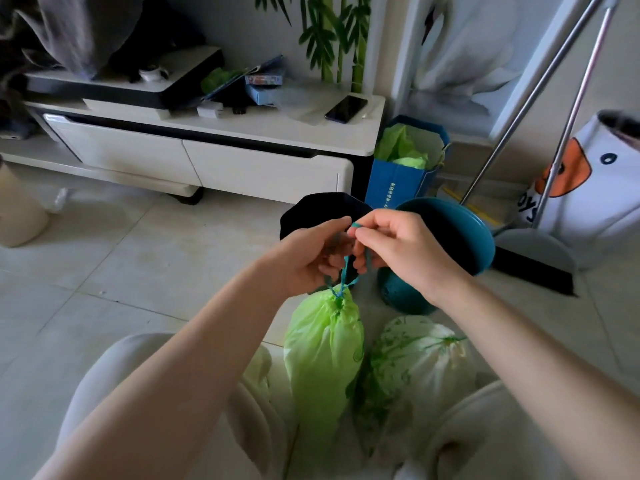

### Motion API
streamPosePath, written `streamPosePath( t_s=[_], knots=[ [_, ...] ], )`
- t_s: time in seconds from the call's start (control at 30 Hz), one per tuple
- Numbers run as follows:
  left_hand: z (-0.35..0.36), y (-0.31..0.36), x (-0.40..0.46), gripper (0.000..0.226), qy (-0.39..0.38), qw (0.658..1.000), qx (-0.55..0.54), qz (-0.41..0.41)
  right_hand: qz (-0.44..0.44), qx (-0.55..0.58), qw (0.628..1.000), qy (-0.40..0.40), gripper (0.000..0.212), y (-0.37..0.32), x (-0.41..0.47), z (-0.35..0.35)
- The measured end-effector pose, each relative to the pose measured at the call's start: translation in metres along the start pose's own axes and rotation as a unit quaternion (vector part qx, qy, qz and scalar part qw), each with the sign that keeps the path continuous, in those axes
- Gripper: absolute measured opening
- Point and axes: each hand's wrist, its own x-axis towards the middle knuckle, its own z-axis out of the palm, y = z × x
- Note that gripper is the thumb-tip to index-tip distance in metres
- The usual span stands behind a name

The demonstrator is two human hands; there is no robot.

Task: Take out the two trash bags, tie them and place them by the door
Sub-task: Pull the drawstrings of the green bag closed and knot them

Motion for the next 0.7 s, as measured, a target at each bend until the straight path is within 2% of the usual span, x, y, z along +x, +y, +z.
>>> streamPosePath(
  t_s=[0.13,0.27,0.33,0.43,0.53,0.7],
  knots=[
    [0.003,0.002,0.005,0.023,0.052,0.993,-0.083,0.065,0.043,0.04,0.997,-0.04,0.015,0.006,-0.004,-0.001],
    [0.008,0.003,0.008,0.022,0.052,0.981,-0.165,0.088,0.072,0.003,0.996,-0.054,0.016,0.022,-0.009,-0.008],
    [0.013,0.005,0.009,0.023,0.056,0.979,-0.179,0.085,0.088,-0.007,0.996,-0.033,0.016,0.031,-0.011,-0.018],
    [0.023,0.005,0.013,0.019,0.065,0.985,-0.141,0.08,0.129,-0.041,0.991,-0.016,0.014,0.05,-0.018,-0.041],
    [0.034,0.001,0.015,0.004,0.049,0.994,-0.06,0.077,0.166,-0.173,0.971,-0.009,0.016,0.078,-0.026,-0.062],
    [0.047,-0.005,0.015,0.002,0.023,0.996,0.004,0.081,0.195,-0.373,0.906,-0.05,0.025,0.121,-0.05,-0.095]
  ],
)
